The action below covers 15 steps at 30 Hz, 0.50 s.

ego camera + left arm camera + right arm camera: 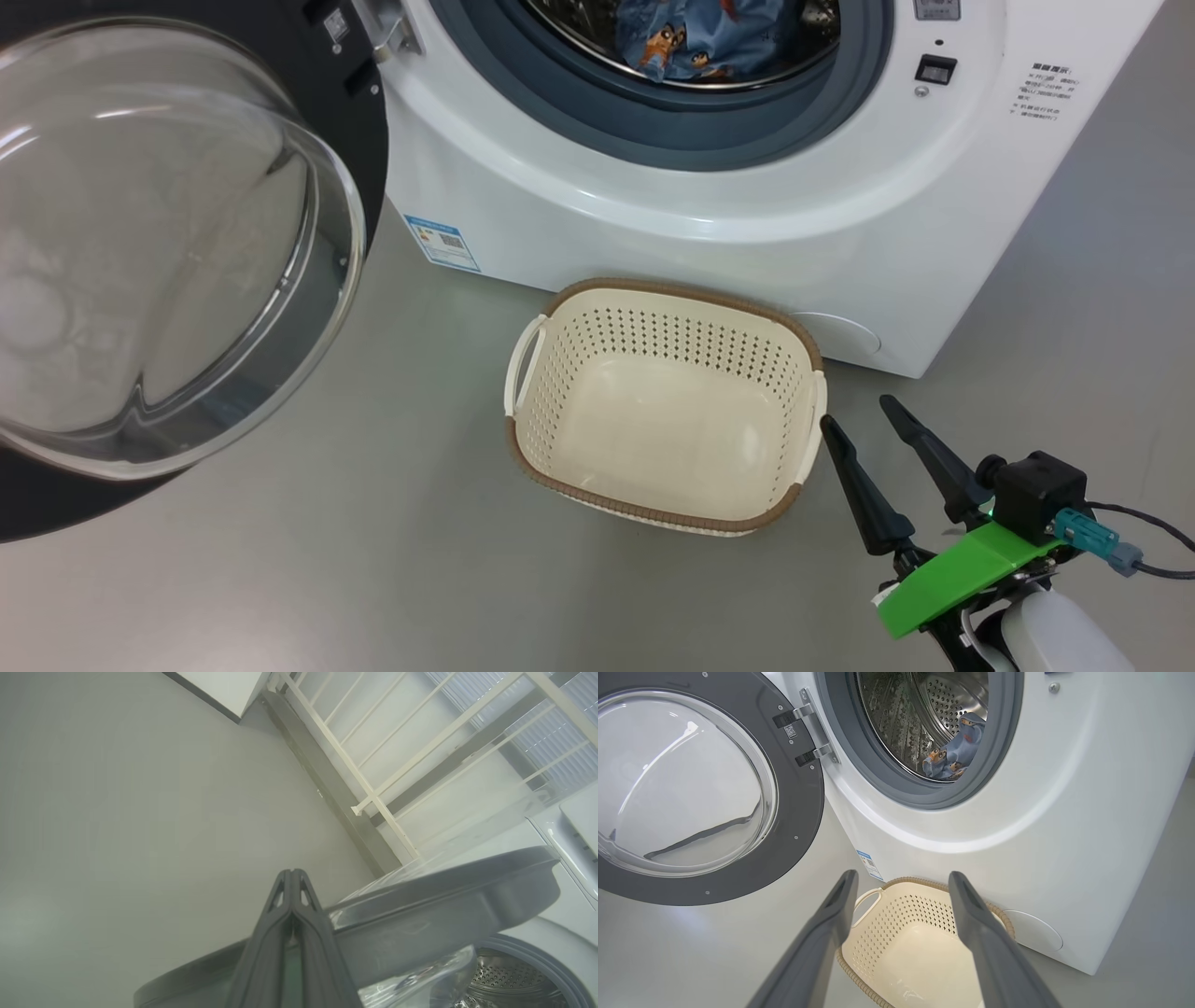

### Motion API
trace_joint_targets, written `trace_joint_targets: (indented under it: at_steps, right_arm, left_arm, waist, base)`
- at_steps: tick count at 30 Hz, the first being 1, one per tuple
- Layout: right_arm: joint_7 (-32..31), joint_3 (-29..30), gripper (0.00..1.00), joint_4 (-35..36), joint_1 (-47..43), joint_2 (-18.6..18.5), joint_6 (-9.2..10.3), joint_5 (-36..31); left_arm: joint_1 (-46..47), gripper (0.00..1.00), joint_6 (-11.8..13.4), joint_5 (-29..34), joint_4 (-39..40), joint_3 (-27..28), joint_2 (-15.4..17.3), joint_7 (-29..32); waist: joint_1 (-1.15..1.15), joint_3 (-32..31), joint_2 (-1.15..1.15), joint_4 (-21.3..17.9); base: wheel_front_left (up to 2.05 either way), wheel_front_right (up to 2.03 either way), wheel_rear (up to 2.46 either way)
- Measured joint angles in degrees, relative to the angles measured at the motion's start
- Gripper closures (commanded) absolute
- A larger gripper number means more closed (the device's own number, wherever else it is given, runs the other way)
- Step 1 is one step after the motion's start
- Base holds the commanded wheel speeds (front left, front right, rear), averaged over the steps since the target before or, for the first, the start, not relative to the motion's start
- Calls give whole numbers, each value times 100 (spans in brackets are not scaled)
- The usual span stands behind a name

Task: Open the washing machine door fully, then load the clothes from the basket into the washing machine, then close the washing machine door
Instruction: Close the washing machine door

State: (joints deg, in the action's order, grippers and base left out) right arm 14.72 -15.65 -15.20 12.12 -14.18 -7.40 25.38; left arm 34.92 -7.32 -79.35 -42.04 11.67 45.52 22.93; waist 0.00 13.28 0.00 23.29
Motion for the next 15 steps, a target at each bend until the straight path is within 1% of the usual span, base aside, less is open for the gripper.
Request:
trace_joint_targets:
  at_steps: [6, 15]
  right_arm:
    - [0, -8, 0, -1, 24, -63, 0, -1]
    - [0, -11, 0, -16, 83, -62, 0, -1]
  left_arm:
    - [30, 100, 0, -121, -19, -187, 18, 237]
    - [24, 100, 2, -254, 20, -242, 19, 371]
  waist:
    - [0, 60, 0, -20]
    - [0, 28, 0, -42]
  base:
    - [0, 0, 0]
    - [0, 0, 0]
